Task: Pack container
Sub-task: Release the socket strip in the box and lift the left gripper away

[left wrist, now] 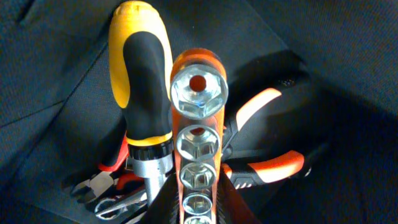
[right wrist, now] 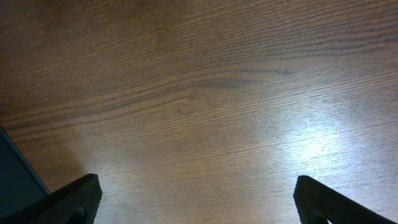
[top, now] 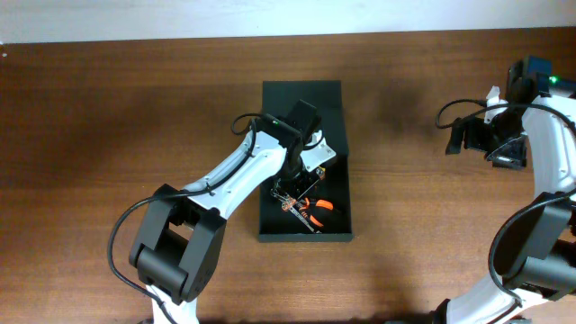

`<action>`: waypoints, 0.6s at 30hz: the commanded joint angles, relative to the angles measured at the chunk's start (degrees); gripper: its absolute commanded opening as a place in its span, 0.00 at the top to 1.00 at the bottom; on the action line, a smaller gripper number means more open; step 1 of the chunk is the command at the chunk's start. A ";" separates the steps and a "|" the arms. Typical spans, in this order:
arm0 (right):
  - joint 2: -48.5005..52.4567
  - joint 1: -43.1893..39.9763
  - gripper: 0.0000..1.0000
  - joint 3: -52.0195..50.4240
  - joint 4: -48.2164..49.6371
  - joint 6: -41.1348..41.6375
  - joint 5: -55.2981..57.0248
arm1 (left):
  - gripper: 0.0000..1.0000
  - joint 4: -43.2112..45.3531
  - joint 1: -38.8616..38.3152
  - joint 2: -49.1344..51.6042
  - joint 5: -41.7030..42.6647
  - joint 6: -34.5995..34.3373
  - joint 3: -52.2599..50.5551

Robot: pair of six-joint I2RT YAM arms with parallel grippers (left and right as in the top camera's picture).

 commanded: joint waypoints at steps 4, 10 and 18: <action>-0.48 -0.04 0.01 -0.09 0.17 0.09 0.09 | 0.61 0.61 0.02 0.52 1.29 -0.57 -0.28; -0.48 -0.04 0.01 -0.09 0.17 0.09 0.09 | 0.59 0.22 0.02 0.50 1.29 -1.77 2.10; -0.48 -0.04 0.01 -0.09 0.17 0.09 0.09 | 0.53 -8.63 0.90 0.17 0.59 -2.29 22.99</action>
